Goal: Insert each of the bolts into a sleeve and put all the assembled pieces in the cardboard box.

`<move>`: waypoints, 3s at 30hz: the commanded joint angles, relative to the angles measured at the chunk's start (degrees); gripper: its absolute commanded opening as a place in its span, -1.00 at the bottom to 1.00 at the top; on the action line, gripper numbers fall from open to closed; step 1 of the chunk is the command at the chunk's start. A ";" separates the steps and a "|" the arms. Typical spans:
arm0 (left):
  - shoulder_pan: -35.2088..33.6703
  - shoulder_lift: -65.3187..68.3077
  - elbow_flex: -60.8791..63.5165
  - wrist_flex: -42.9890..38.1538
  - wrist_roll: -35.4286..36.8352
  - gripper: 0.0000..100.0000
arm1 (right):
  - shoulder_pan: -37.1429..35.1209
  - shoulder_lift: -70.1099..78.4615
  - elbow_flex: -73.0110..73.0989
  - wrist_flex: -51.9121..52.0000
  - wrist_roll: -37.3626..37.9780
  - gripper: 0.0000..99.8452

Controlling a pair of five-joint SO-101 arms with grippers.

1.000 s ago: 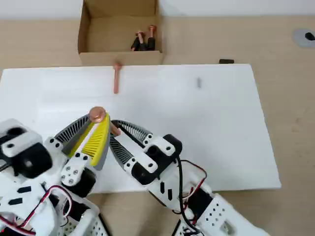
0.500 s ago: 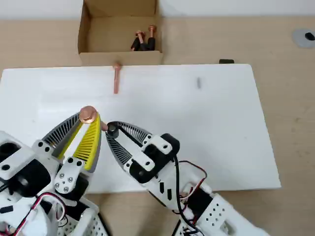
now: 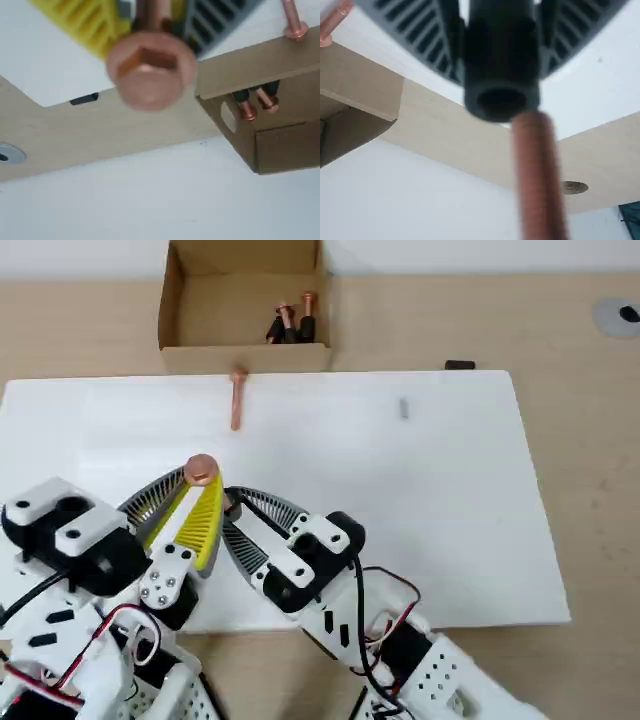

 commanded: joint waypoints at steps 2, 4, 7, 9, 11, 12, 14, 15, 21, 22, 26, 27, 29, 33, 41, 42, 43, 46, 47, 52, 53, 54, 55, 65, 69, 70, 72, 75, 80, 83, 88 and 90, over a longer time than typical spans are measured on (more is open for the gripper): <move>-0.62 0.48 -0.26 -0.09 -0.26 -0.99 | -1.10 -0.31 -0.04 -0.09 -0.53 -0.98; -0.62 0.48 -0.26 -0.09 -0.26 -0.99 | -1.10 -0.31 -0.13 -0.09 -0.53 -0.98; -0.62 0.48 0.26 -0.44 -0.26 -0.99 | -1.10 -0.40 -0.31 -0.09 -0.53 -0.98; -0.62 0.31 1.23 -1.05 -0.26 -0.99 | -1.10 -0.40 -0.31 -0.09 -0.53 -0.98; -0.62 0.22 2.11 -1.32 -0.35 -0.99 | -1.10 -0.40 -0.31 0.00 -0.53 -0.98; -0.62 0.22 2.46 -1.41 -0.35 -0.99 | -1.10 -0.40 -0.31 0.00 -0.53 -0.98; -0.62 0.22 2.90 -1.93 -0.35 -0.99 | -1.10 -0.40 -0.31 0.00 -0.53 -0.98; -0.62 0.22 3.25 -2.55 -0.44 -0.99 | -1.10 -0.40 -0.31 0.00 -0.53 -0.98; -0.79 0.22 5.01 -5.54 -0.62 -0.99 | -1.10 -0.40 -0.31 0.09 -0.53 -0.98; -1.05 0.22 5.54 -6.15 -0.62 -0.99 | -1.10 -0.40 -0.31 0.09 -0.53 -0.98; -1.05 0.13 6.24 -7.03 -0.70 -0.99 | -1.10 -0.40 -0.22 0.09 -0.53 -0.98; -1.05 0.13 5.98 -7.03 -0.70 -0.99 | -1.10 -0.40 -0.13 0.09 -0.53 -0.98; -1.05 0.13 5.71 -7.12 -0.79 -0.99 | -1.10 -0.40 -0.04 0.09 -0.53 -0.98; -1.14 0.13 5.71 -8.18 -2.64 -0.99 | -1.10 -0.40 -0.04 0.09 -0.53 -0.98; -1.14 0.13 5.98 -9.93 -2.64 -0.99 | -1.10 -0.40 -0.04 0.09 -0.53 -0.98; -1.14 0.13 6.15 -9.93 -2.64 -0.99 | -1.10 -0.40 -0.04 0.09 -0.53 -0.98; -1.14 0.13 6.15 -9.93 -2.64 -0.99 | -1.10 -0.40 -0.04 0.09 -0.53 -0.98; -1.14 0.13 6.24 -9.93 -2.29 -0.99 | -1.10 -0.40 -0.04 0.09 -0.53 -0.98; -1.14 0.13 6.33 -9.85 -2.29 -0.99 | -1.10 -0.40 -0.04 0.09 -0.53 -0.98; -1.14 0.13 8.09 -9.85 -2.29 -0.99 | -1.10 -0.40 -0.04 0.09 -0.53 -0.98; -1.14 0.13 8.62 -9.93 -2.29 -0.99 | -1.10 -0.40 -0.04 0.09 -0.53 -0.98; -1.14 0.13 8.97 -9.93 -2.29 -0.99 | -1.10 -0.40 -0.04 0.09 -0.53 -0.98; -1.14 0.13 9.49 -10.46 -2.46 -0.99 | -1.10 -0.40 -0.04 0.09 -0.53 -0.98; -6.33 0.13 13.01 -16.26 -2.46 -0.99 | -1.10 -0.40 -0.04 0.18 -0.53 -0.98; -6.15 0.13 11.60 -12.40 -2.55 -0.99 | -0.92 -0.40 -0.13 0.18 -0.53 -0.98; -6.15 0.13 10.99 -11.43 -2.55 -0.99 | -0.92 -0.40 -0.22 0.18 -0.53 -0.98; -6.15 0.13 9.67 -8.88 -2.55 -0.99 | -0.84 -0.40 -0.31 0.18 -0.35 -0.98; -6.07 0.13 7.65 -4.48 -2.55 -0.99 | -0.84 -0.40 -0.31 0.18 -0.35 -0.98; -0.62 0.31 3.16 3.69 -5.01 -0.99 | -0.84 -0.40 -0.48 0.00 -0.35 -0.98; 4.22 0.40 -0.35 8.62 -6.77 -0.98 | -0.31 -0.40 -1.89 0.09 -0.44 -0.98; 4.66 0.22 -3.69 10.11 -6.77 -0.85 | 2.07 -0.31 -2.77 0.18 -0.44 -0.98; 4.66 0.22 -4.22 10.37 -6.59 -0.77 | 2.86 -0.31 -2.77 0.18 -0.44 -0.98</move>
